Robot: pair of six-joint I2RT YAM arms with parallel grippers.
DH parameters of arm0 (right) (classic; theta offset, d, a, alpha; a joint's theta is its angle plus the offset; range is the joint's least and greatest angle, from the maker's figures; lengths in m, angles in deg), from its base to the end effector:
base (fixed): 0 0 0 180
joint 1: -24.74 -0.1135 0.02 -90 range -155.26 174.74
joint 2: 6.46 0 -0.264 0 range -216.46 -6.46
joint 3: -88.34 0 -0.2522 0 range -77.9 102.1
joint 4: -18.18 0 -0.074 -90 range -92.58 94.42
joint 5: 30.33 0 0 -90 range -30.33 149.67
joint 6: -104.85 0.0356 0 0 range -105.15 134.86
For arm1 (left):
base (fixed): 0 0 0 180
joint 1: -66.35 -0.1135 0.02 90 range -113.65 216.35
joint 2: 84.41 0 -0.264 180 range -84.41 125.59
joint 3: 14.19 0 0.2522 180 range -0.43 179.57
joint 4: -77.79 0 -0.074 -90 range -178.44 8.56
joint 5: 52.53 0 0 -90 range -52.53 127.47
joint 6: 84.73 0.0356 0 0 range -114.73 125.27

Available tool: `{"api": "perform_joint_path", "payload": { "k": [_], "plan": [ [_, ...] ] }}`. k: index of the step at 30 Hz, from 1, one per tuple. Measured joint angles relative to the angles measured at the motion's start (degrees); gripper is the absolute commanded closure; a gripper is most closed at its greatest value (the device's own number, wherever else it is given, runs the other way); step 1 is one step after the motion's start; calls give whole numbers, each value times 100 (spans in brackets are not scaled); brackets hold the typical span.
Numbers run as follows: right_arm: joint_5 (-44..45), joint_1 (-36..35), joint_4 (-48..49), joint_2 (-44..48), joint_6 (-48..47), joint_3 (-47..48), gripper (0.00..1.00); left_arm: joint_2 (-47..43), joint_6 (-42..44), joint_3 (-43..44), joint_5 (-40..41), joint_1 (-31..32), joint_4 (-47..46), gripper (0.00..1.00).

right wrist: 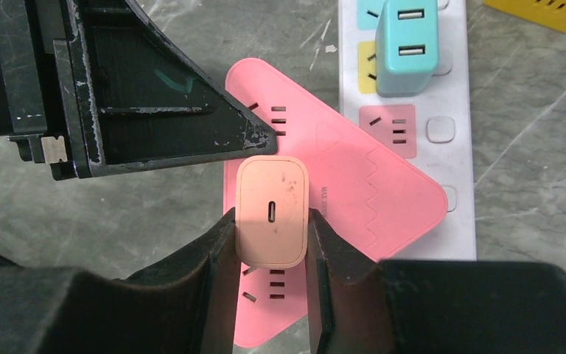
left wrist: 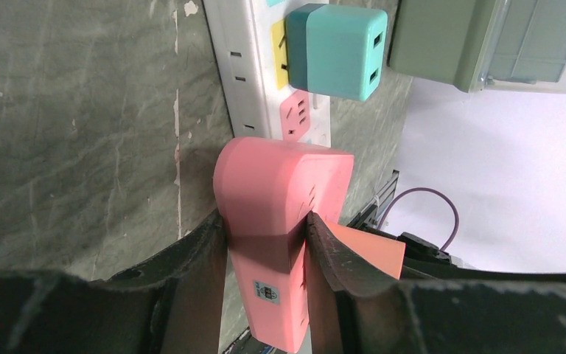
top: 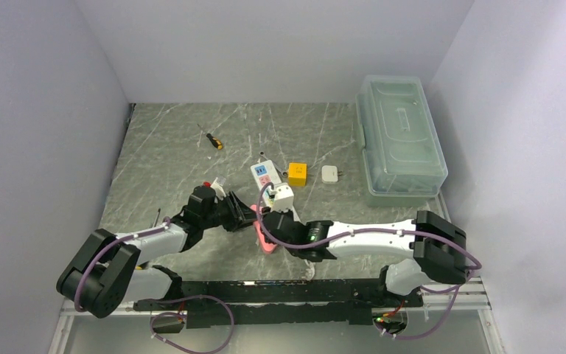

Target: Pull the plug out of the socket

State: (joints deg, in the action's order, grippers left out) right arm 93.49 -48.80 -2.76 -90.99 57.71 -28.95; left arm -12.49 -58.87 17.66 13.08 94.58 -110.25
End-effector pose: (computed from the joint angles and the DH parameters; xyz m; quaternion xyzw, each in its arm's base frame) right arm 0.1054 0.2869 0.2122 -0.1195 0.8762 0.1854 0.4285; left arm 0.1880 -0.1176 0.1457 -0.1662 0.8449 -0.4697 0.1946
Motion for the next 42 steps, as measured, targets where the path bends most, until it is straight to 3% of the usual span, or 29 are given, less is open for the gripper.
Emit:
{"api": "perform_joint_path", "payload": {
  "k": [10,22,34,42],
  "plan": [
    [431,-208,-391,-240,-66,317,100,2,44,55,4,11,87,99],
    [-581,356,122,376,-7,-267,100,9,98,205,37,50,240,99],
    [540,-245,-645,-363,-225,529,100,33,181,240,26,48,365,100],
    [304,-66,-549,-256,-269,446,100,35,199,251,31,48,378,100]
  ]
}}
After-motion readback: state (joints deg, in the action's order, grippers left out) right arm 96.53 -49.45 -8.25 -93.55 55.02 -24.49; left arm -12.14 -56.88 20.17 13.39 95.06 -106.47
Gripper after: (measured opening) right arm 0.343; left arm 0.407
